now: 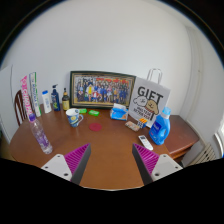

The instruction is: Pour water

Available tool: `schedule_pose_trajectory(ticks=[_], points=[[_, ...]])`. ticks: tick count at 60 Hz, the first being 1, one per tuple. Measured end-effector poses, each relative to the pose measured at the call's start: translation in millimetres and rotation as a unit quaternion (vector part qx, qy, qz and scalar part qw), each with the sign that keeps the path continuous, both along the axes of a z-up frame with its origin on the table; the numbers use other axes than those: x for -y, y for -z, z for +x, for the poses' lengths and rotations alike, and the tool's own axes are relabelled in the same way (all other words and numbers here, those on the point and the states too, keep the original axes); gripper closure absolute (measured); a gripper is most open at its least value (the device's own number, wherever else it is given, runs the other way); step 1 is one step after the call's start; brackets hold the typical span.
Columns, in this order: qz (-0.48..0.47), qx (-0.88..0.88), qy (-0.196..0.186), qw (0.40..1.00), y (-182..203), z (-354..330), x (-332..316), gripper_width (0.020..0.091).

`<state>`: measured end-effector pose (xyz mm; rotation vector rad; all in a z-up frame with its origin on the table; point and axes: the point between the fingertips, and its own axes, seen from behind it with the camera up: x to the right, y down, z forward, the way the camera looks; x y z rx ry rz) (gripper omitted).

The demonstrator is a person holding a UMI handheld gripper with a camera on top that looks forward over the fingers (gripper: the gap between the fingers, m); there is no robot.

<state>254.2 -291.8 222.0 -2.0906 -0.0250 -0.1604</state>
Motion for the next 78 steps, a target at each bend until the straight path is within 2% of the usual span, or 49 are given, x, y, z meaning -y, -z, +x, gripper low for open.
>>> schedule_pose_trajectory(ticks=[9,16,28,39,46,58,63,66,68,72,76,78], points=[[-0.008,0.0,-0.012,1.0,13.0,-15.5,11.8,0.0246],[-0.02,-0.01,-0.04,0.999,30.3,-48.3,25.8,0.0247],[-0.031,-0.029,-0.107,0.993,62.8,-143.4,44.6,0.0246],[-0.02,-0.056,-0.149,0.987,81.3,-245.2,30.4,0.0245],[0.014,-0.056,-0.155,0.986,86.5,-294.5,-3.8,0.0248],[0.06,-0.051,-0.119,0.99,110.9,-329.6,-79.3,0.0259],[0.074,-0.042,-0.103,0.991,124.4,-329.4,-104.9,0.0322],[0.074,-0.04,-0.097,0.992,135.1,-329.9,-115.1,0.0386],[0.073,-0.038,-0.095,0.992,140.7,-331.0,-120.1,0.0434],[0.081,-0.036,-0.09,0.992,145.6,-331.4,-126.7,0.0581],[0.1,-0.041,-0.09,0.99,143.1,-333.3,-127.7,0.0611],[0.105,-0.04,-0.09,0.99,141.9,-333.4,-128.0,0.0649]])
